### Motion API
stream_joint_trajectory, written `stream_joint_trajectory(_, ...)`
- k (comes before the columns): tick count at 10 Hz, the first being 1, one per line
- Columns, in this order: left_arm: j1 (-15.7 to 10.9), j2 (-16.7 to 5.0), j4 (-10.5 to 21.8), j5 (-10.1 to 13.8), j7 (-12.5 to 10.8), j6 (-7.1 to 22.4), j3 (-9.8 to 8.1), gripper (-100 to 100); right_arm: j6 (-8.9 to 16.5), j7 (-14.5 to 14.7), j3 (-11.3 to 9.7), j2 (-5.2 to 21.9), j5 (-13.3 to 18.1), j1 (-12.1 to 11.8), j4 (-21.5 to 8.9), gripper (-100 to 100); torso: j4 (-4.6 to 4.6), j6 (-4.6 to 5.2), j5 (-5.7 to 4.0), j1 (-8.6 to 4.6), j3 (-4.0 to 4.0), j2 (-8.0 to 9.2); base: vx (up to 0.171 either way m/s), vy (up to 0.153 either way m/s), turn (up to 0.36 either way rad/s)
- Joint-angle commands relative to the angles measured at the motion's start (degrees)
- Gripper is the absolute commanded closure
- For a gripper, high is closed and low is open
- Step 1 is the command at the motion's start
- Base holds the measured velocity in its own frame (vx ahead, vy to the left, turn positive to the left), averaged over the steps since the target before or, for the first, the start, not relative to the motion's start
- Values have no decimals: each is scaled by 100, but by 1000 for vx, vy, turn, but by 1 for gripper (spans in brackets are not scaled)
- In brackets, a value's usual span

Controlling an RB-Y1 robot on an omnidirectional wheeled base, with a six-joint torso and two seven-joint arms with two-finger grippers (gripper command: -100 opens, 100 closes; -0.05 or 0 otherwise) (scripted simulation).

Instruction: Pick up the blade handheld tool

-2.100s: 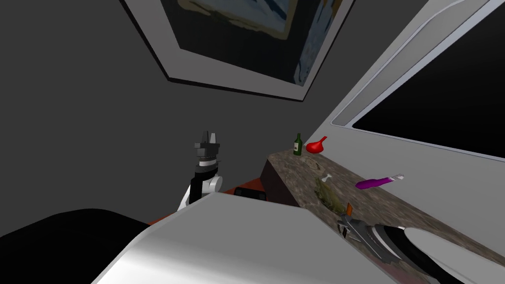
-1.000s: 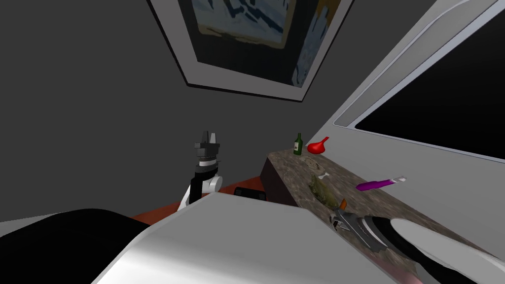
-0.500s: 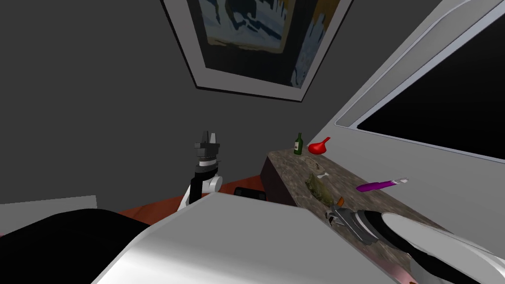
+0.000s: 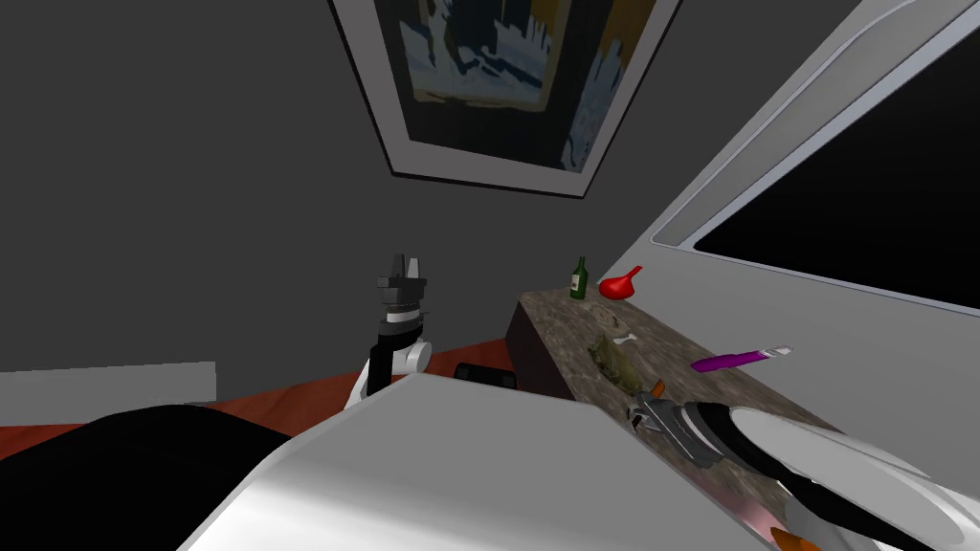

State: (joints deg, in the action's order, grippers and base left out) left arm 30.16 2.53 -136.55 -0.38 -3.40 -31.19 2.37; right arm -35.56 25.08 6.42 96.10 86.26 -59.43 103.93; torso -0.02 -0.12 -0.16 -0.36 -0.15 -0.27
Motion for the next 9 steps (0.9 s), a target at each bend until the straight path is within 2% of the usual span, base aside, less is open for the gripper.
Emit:
stream_joint_trajectory(1, 0, 0, 0, 0, 0, 0, 0, 0, 17, -286, -27, 60, 62, 44, 74, 100, 0, 0, 0, 0, 0, 0, -70, -41, 83)
stream_joint_trajectory(2, 0, 0, 0, 0, 0, 0, 0, 0, 17, -346, -27, 60, 62, 44, 74, 100, 1, 5, -1, -3, 2, 1, -26, -21, -5)
stream_joint_trajectory(3, 1, 0, 0, 0, 0, 0, 0, 0, 51, -554, -22, 179, 201, 45, 244, 100, -1, 9, 0, 2, -2, -6, -57, -47, 98)
stream_joint_trajectory(5, 1, 0, 0, 0, 0, 0, 0, 0, 51, -769, -22, 179, 201, 45, 244, 100, 2, 6, -1, -4, 2, 1, -52, -30, 48)
stream_joint_trajectory(6, 1, 0, 0, 0, 0, 0, 0, 0, 86, -983, -18, 297, 340, 46, 415, 100, 1, 11, 0, 3, 0, -3, -55, -38, 102)
stream_joint_trajectory(8, 1, 0, 0, 0, 0, 0, 0, 0, 86, -1193, -18, 297, 340, 46, 415, 100, 3, 8, -1, 0, 4, 4, -57, -24, 45)
stream_joint_trajectory(9, 1, 0, 0, 0, 0, 0, 0, 0, 120, -1404, -13, 416, 479, 47, 586, 100, 2, 12, 1, 5, 2, -1, -64, -35, 106)
